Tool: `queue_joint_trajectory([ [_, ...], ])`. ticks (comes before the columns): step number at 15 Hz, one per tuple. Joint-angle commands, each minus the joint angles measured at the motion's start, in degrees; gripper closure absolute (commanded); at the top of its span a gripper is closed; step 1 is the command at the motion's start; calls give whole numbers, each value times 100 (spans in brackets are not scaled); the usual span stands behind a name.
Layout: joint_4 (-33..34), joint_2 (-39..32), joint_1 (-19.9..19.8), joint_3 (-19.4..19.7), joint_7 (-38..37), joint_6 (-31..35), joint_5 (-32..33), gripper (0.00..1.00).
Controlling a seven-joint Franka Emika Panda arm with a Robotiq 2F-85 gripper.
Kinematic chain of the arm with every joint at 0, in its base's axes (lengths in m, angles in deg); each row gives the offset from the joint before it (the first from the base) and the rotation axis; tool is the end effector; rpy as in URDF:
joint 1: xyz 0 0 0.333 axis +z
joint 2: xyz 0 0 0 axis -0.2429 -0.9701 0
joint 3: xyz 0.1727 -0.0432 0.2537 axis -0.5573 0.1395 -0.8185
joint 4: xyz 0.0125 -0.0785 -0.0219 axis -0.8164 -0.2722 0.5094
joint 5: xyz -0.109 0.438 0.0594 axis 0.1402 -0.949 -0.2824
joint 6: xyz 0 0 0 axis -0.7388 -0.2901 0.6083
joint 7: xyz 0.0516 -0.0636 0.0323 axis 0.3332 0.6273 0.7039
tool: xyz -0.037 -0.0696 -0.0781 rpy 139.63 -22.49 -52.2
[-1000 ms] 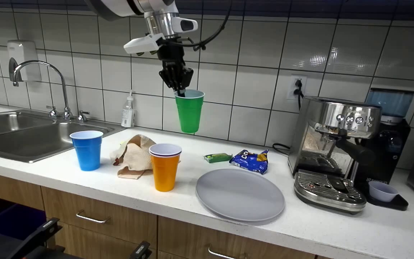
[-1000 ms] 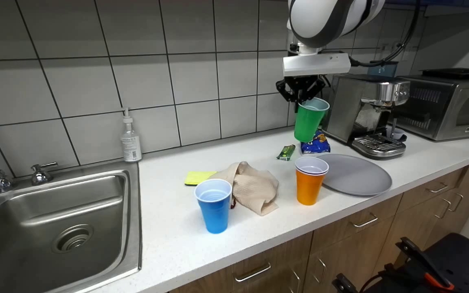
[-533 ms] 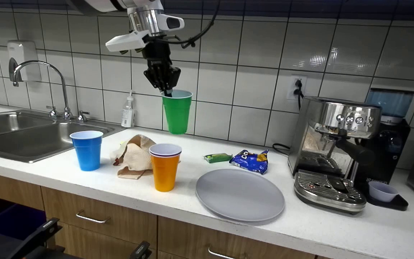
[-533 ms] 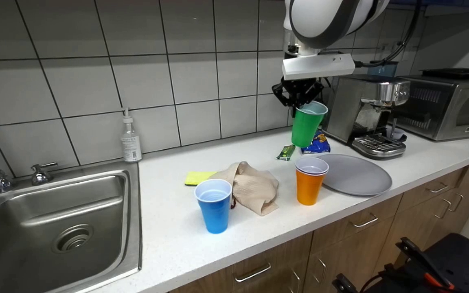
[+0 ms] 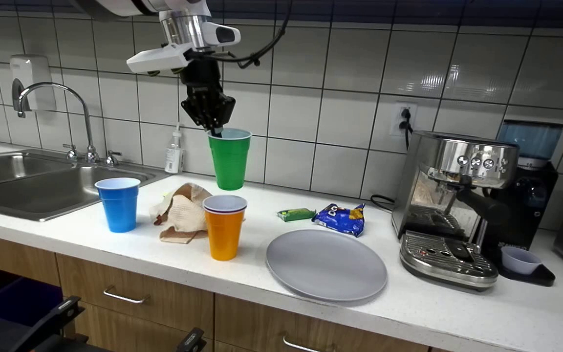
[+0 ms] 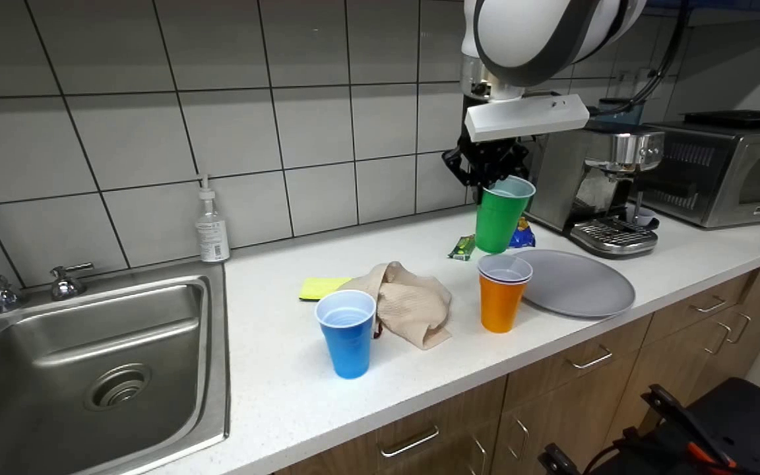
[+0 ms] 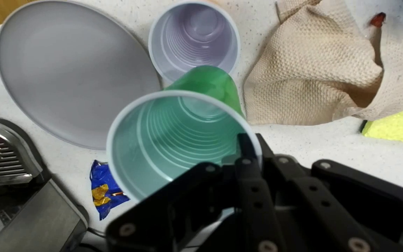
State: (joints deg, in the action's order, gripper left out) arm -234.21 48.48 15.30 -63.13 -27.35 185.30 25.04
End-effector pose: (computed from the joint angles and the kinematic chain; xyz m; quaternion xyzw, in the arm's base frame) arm 0.5044 0.0183 0.3245 0.9824 -0.1176 0.1246 0.0745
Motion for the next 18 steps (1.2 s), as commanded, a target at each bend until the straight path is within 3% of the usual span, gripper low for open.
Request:
queue_joint_trajectory([
  [1, -241, 288, -144, -165, 367, -142, -219, 99],
  [18, -398, 94, -249, -157, 605, -147, -222, 99],
])
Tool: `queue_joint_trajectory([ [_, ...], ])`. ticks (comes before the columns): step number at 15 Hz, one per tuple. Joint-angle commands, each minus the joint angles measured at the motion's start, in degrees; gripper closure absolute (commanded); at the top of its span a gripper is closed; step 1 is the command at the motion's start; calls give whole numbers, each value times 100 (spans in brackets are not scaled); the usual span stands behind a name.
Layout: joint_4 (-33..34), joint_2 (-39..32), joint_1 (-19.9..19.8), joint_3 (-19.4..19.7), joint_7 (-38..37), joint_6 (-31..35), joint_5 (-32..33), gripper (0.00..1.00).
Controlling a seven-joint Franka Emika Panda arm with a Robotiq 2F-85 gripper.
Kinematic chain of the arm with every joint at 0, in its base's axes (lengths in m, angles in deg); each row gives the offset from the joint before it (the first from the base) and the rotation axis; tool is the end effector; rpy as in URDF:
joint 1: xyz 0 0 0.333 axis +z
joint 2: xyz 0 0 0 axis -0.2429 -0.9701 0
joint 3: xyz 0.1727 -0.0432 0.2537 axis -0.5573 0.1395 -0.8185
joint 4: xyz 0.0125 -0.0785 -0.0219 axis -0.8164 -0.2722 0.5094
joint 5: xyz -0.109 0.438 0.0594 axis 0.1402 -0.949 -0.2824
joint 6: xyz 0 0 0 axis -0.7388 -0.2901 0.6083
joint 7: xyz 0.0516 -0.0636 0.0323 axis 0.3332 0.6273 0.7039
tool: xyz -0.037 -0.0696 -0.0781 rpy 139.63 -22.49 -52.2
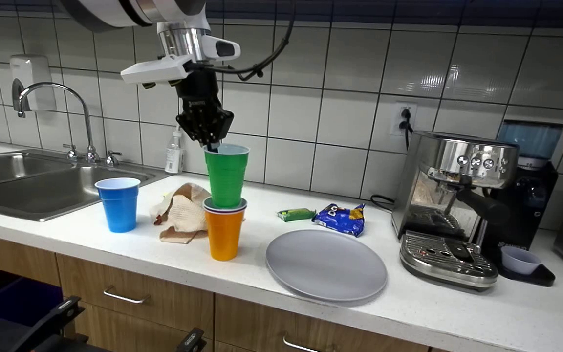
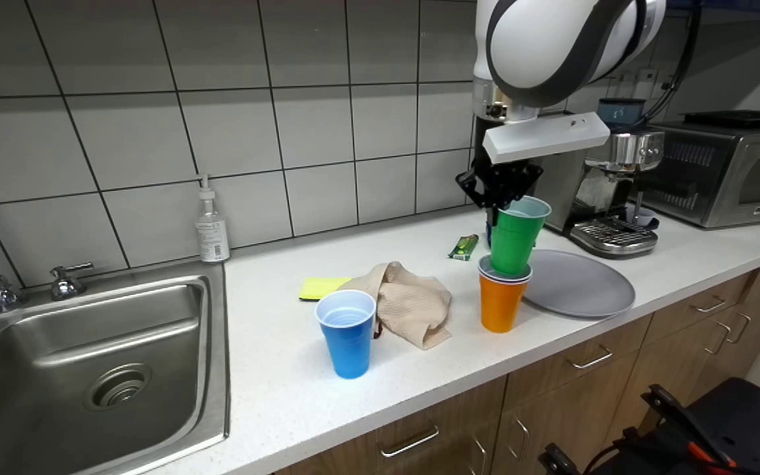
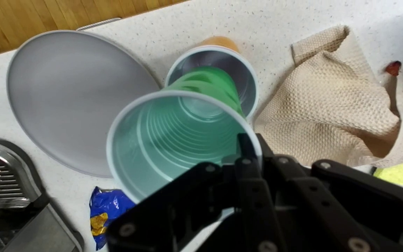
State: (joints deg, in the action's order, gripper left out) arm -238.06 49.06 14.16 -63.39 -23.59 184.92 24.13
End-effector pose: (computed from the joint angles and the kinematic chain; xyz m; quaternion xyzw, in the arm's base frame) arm 0.4812 0.0095 0.2961 0.9881 -0.0971 0.0893 0.0794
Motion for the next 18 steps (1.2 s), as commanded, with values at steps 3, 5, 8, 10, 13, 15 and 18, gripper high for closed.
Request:
queue_joint_trajectory([
  [3, 10, -51, -128, -128, 256, -100, -135, 99],
  [5, 35, -122, -123, -128, 266, -89, -130, 99],
  [8, 86, -238, -115, -119, 285, -61, -133, 99],
  [10, 134, -340, -106, -111, 310, -43, -141, 99],
  [13, 224, -508, -93, -98, 341, -17, -154, 99],
  [15, 300, -630, -88, -88, 344, -4, -150, 99],
  [18, 437, -824, -75, -66, 349, 7, -146, 99],
])
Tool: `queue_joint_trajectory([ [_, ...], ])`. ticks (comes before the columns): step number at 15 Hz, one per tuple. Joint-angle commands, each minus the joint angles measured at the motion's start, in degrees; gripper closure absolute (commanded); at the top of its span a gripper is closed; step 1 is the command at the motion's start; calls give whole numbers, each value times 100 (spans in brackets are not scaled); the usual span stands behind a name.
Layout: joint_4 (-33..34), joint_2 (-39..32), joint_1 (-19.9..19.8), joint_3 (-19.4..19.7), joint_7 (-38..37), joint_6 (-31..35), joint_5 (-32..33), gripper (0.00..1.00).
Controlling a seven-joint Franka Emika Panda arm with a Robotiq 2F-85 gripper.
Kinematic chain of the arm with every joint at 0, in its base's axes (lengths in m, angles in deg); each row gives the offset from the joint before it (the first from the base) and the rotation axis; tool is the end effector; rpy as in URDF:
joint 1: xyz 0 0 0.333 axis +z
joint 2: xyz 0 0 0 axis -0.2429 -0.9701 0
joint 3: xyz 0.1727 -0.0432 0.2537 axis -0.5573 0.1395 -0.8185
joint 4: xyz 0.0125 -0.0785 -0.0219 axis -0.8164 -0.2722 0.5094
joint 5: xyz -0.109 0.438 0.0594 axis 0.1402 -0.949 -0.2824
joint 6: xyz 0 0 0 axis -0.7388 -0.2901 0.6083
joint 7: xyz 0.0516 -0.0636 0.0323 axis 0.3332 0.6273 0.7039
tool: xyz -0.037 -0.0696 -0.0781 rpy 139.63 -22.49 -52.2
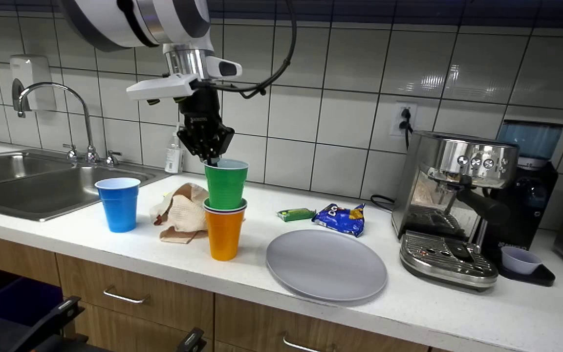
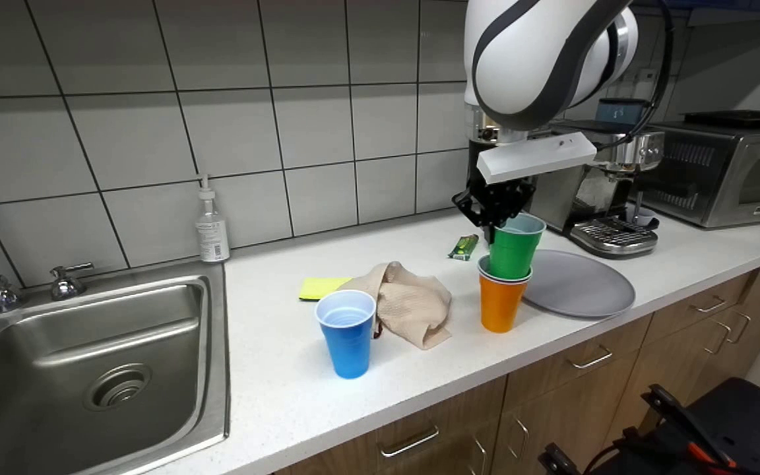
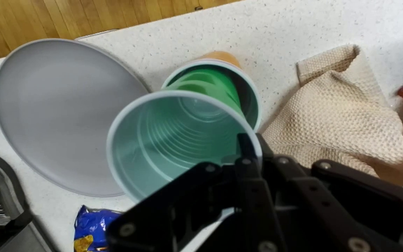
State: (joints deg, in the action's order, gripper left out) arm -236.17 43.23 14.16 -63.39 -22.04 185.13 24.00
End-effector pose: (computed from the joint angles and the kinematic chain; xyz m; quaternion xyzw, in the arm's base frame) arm 0.4884 0.0100 0.2624 0.9917 -0.0816 0.0557 0.0819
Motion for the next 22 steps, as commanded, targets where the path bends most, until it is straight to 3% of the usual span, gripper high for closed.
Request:
queue_joint_trajectory([
  [1, 303, -311, -72, -58, 195, -8, -130, 99],
  [3, 403, -436, -61, -42, 203, -14, -122, 99],
  [4, 450, -497, -54, -35, 207, -19, -113, 76],
  [14, 719, -736, -2, 19, 282, 20, -194, 3],
  [22, 896, -732, 130, -59, 731, 86, -646, 0],
])
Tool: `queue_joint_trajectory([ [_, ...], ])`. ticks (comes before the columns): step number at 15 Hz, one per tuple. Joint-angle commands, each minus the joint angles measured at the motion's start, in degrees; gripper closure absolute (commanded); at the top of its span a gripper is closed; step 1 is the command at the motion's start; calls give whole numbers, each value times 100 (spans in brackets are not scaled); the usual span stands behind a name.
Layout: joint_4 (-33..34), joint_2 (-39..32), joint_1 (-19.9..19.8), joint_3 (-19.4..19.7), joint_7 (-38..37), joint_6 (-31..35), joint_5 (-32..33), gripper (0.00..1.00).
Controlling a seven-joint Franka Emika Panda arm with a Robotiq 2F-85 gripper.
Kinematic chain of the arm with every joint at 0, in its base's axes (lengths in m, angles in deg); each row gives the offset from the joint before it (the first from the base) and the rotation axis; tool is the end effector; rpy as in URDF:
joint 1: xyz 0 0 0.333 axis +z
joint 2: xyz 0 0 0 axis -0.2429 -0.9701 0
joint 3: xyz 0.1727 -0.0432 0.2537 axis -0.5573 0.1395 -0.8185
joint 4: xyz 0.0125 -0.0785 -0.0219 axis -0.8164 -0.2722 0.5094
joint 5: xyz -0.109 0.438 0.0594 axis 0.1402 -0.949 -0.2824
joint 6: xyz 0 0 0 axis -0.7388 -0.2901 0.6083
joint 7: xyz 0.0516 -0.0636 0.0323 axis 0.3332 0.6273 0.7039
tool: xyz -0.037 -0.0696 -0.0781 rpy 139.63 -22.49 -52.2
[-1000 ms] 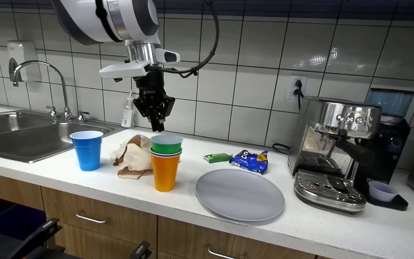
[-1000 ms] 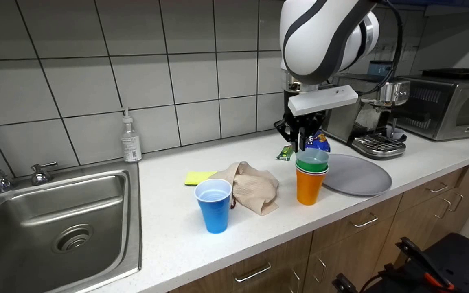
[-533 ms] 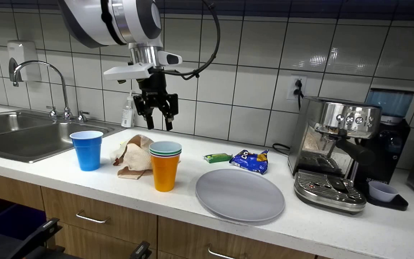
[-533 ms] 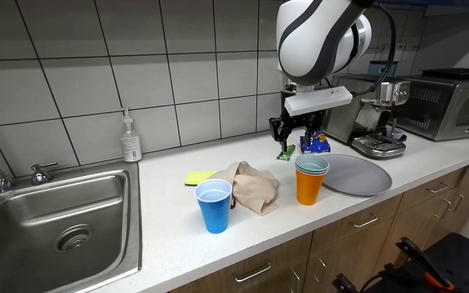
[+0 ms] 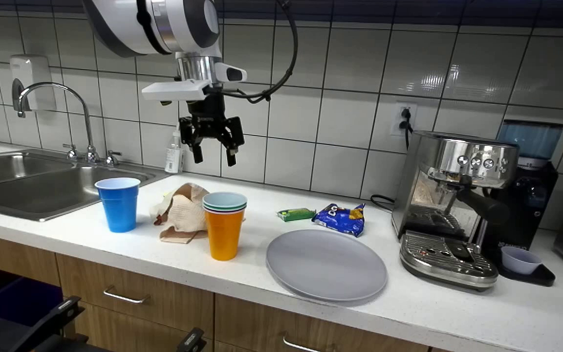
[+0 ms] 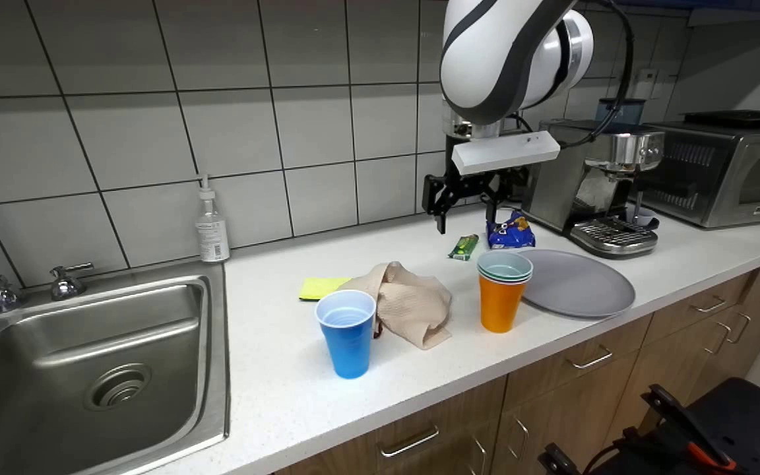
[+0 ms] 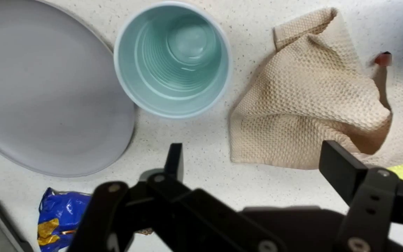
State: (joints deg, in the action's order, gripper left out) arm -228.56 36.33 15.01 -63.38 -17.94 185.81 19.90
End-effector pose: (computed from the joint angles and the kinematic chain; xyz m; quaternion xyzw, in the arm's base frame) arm 0.5322 0.0188 0.2624 0.9942 -0.0667 0.0612 0.0585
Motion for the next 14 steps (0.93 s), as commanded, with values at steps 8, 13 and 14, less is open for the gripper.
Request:
queue_joint_trajectory([
  [8, 484, -160, 401, -359, 345, -163, -646, 0],
  [13, 743, -282, 640, -571, 482, -314, -1031, 0],
  [14, 785, -305, 679, -606, 600, -340, -1167, 0],
])
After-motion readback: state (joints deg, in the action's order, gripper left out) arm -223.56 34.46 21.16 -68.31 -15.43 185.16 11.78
